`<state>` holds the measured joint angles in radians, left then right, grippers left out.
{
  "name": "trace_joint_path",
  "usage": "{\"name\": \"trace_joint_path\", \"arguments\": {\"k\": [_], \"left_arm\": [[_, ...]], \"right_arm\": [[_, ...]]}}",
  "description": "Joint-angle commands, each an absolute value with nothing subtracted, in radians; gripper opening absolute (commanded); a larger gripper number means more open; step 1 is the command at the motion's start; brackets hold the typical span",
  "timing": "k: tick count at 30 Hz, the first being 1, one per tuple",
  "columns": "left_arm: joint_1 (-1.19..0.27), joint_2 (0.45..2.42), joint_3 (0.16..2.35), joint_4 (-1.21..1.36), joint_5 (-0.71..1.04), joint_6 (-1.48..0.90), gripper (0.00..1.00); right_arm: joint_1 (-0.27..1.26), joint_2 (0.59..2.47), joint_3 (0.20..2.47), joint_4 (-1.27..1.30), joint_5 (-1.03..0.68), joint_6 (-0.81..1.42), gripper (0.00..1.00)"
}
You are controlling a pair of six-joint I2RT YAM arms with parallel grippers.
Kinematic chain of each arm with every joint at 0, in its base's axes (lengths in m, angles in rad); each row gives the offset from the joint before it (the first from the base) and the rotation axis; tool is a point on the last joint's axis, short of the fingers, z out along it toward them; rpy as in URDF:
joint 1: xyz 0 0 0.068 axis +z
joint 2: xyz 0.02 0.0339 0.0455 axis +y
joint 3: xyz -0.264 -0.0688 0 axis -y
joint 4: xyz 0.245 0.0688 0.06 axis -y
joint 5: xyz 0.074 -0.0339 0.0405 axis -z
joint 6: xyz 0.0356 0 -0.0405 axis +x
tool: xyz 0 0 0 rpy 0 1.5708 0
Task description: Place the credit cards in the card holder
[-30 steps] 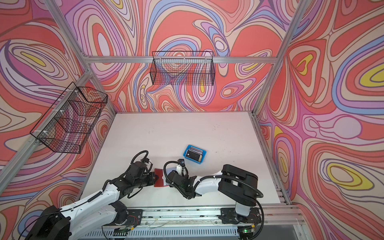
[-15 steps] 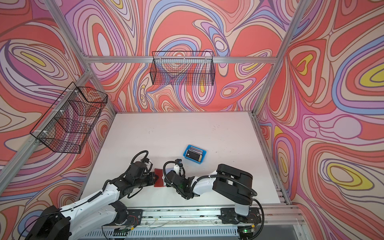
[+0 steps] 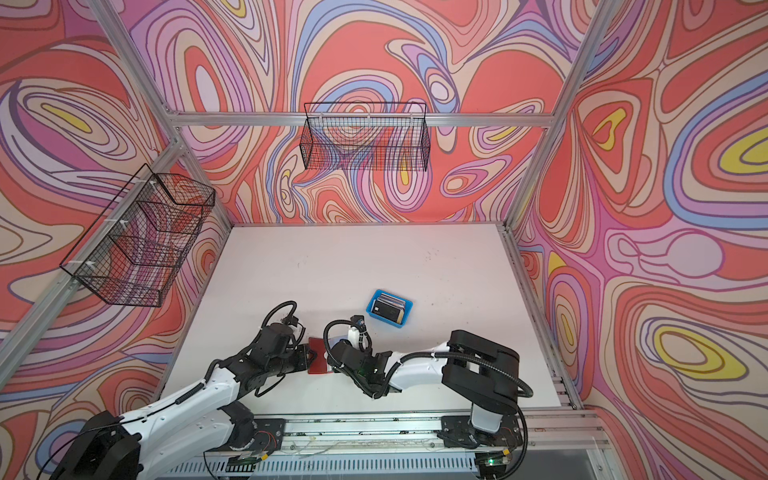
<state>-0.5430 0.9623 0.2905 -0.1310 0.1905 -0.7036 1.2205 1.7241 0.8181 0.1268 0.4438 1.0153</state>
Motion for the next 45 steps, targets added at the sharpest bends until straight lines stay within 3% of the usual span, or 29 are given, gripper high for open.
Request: {"name": "trace_joint_path", "arguments": {"k": [1, 45], "left_arm": [[-0.538, 0.952, 0.295, -0.163, 0.182, -0.703, 0.08], [-0.539, 0.934, 0.294, -0.175, 0.181, -0.703, 0.08]], "right_arm": [[1.224, 1.747, 0.805, 0.08, 0.472, 1.035, 0.35], [1.224, 1.742, 0.776, 0.056, 0.502, 1.063, 0.34]]}}
